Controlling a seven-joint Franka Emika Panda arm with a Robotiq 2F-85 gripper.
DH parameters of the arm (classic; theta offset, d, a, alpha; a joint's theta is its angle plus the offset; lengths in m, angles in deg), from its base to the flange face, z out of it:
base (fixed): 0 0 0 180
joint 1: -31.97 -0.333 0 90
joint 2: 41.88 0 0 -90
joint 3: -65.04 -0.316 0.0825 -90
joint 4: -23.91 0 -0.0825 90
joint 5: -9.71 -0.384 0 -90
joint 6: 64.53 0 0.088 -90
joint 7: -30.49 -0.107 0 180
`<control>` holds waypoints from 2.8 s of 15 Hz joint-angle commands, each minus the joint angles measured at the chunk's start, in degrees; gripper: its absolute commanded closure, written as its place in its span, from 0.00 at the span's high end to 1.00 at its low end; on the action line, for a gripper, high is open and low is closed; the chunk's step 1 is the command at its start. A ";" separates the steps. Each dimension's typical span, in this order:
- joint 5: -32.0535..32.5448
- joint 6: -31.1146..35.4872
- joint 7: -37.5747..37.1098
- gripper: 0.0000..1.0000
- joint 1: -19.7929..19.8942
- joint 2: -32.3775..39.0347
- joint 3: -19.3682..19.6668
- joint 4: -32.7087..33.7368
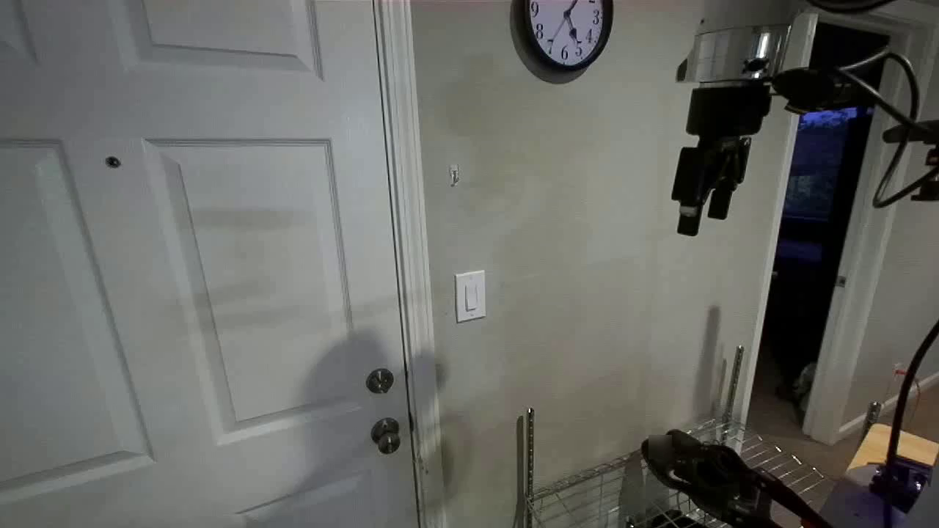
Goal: Flip the switch on the wall
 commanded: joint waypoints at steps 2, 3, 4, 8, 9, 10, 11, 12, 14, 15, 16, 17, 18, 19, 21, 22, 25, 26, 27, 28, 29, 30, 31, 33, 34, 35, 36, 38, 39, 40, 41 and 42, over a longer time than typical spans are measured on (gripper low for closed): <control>0.06 -0.13 -0.06 1.00 -0.07 0.08 0.05 0.15; 0.06 -0.13 -0.06 1.00 -0.07 0.08 0.05 0.15; 0.06 -0.13 -0.06 1.00 -0.07 0.08 0.05 0.15; 0.06 -0.13 -0.06 1.00 -0.07 0.08 0.05 0.15; 0.06 -0.13 -0.06 1.00 -0.07 0.08 0.05 0.15; 0.06 -0.13 -0.06 1.00 -0.07 0.08 0.05 0.15; 0.06 -0.13 -0.06 1.00 -0.07 0.08 0.05 0.15; 0.06 -0.13 -0.06 1.00 -0.07 0.08 0.05 0.15; 0.06 -0.13 -0.06 1.00 -0.07 0.08 0.05 0.15; 0.06 -0.13 -0.06 1.00 -0.07 0.08 0.05 0.15; 0.06 -0.13 -0.06 1.00 -0.07 0.08 0.05 0.15; 0.06 -0.13 -0.06 1.00 -0.07 0.08 0.05 0.15; 0.06 -0.13 -0.06 1.00 -0.07 0.08 0.05 0.15; 0.06 -0.13 -0.06 1.00 -0.07 0.08 0.05 0.15; 0.06 -0.13 -0.06 1.00 -0.07 0.08 0.05 0.15; 0.06 -0.13 -0.06 1.00 -0.07 0.08 0.05 0.15; 0.13 -0.15 -0.11 1.00 -0.01 0.11 0.03 0.01; 0.31 0.41 0.23 1.00 -0.08 0.68 -0.09 -0.28; 0.24 0.68 0.20 1.00 -0.05 1.25 -0.15 -0.28; 0.54 2.39 0.64 1.00 0.01 2.99 -0.38 -0.37; 0.59 3.21 0.73 1.00 0.02 3.89 -0.42 -0.31; 0.81 5.93 1.19 1.00 0.25 6.86 -0.41 -0.01; 1.23 7.95 1.17 1.00 0.53 8.72 -0.56 0.26; 3.72 14.60 1.02 1.00 1.61 14.16 -0.97 0.97; 5.63 18.53 1.08 1.00 2.31 17.54 -1.09 1.40; 7.23 21.40 0.62 1.00 2.83 20.13 -1.08 1.88; 9.07 24.48 0.21 1.00 3.59 23.30 -1.03 2.64; 13.60 29.02 -1.54 1.00 5.57 28.69 -1.43 4.77; 15.54 30.50 -2.14 1.00 6.18 30.87 -1.42 5.89; 17.11 31.40 -2.53 1.00 6.60 32.95 -1.32 7.26; 17.73 31.90 -2.54 1.00 6.55 34.67 -0.93 8.45; 15.68 30.63 -1.09 1.00 4.91 30.82 0.27 5.47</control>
